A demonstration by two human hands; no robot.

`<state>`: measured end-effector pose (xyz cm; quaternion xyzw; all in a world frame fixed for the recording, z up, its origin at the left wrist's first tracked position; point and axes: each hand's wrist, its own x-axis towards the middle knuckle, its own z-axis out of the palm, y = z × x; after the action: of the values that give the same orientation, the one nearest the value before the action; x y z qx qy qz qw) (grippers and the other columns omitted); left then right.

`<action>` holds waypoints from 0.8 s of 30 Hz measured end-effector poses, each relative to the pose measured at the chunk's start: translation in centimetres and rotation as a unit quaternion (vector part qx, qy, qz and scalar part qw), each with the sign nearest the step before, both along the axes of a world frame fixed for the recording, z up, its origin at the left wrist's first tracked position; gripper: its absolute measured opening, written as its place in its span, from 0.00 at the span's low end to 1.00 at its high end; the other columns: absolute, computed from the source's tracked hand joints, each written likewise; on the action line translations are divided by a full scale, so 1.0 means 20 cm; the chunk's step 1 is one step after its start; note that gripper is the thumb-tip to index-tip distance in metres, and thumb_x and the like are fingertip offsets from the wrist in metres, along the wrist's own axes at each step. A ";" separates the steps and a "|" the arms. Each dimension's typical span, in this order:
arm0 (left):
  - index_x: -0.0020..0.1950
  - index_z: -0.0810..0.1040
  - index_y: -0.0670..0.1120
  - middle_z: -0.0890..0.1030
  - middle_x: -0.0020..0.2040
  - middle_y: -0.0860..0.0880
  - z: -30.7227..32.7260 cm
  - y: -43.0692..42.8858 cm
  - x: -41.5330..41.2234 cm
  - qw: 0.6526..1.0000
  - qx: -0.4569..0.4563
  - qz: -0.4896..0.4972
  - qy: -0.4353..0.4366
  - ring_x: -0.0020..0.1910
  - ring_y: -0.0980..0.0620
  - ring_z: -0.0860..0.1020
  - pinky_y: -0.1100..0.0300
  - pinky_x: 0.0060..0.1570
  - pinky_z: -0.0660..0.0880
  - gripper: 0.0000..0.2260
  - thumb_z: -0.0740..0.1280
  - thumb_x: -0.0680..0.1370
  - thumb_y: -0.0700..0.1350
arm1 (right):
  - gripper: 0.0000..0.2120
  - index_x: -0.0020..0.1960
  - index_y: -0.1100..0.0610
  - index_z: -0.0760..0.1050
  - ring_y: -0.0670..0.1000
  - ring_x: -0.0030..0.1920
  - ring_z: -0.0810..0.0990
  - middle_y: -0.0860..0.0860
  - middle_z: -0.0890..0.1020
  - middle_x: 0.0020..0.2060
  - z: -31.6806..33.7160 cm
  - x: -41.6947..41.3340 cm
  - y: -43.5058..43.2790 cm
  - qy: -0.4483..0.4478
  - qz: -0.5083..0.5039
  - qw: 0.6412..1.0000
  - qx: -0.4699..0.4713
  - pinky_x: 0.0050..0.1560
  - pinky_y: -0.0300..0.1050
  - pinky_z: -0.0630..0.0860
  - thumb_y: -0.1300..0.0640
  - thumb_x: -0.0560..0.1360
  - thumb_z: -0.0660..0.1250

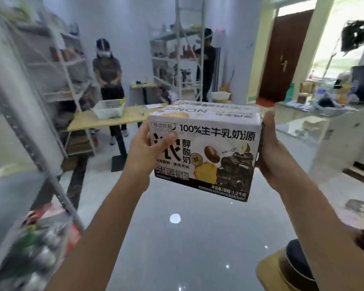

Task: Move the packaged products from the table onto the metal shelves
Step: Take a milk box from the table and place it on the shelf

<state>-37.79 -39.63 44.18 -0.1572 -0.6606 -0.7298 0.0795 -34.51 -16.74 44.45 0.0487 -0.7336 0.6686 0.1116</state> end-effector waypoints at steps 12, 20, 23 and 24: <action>0.53 0.76 0.53 0.85 0.44 0.53 0.13 -0.74 -0.20 0.938 -0.023 0.344 0.040 0.42 0.52 0.84 0.58 0.36 0.79 0.14 0.73 0.71 0.43 | 0.50 0.75 0.46 0.56 0.60 0.64 0.76 0.56 0.76 0.65 -0.02 -0.96 -0.78 0.063 0.449 0.891 -0.008 0.57 0.65 0.75 0.41 0.61 0.79; 0.67 0.72 0.53 0.84 0.52 0.52 0.24 -0.90 -0.40 0.840 -0.047 0.535 0.078 0.49 0.52 0.83 0.48 0.45 0.81 0.24 0.73 0.72 0.44 | 0.38 0.72 0.54 0.66 0.56 0.59 0.80 0.56 0.80 0.59 0.18 -1.52 -1.25 0.100 0.588 0.798 -0.087 0.50 0.45 0.79 0.57 0.63 0.73; 0.69 0.71 0.54 0.83 0.54 0.52 0.25 -0.97 -0.42 0.797 -0.055 0.594 0.091 0.51 0.52 0.82 0.49 0.44 0.82 0.25 0.72 0.73 0.44 | 0.38 0.70 0.54 0.68 0.56 0.59 0.80 0.54 0.81 0.58 0.22 -1.63 -1.46 0.099 0.621 0.771 -0.097 0.51 0.45 0.79 0.56 0.62 0.77; 0.68 0.71 0.53 0.83 0.54 0.52 0.25 -1.01 -0.42 0.786 -0.053 0.609 0.090 0.51 0.52 0.83 0.48 0.45 0.82 0.25 0.72 0.73 0.43 | 0.39 0.70 0.54 0.69 0.56 0.59 0.80 0.55 0.81 0.59 0.23 -1.66 -1.54 0.095 0.633 0.761 -0.104 0.52 0.46 0.79 0.53 0.61 0.79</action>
<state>-46.21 -59.76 49.27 0.2082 -0.6468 -0.4761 0.5581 -67.70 -47.47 49.06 0.5533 -0.4473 0.6512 -0.2639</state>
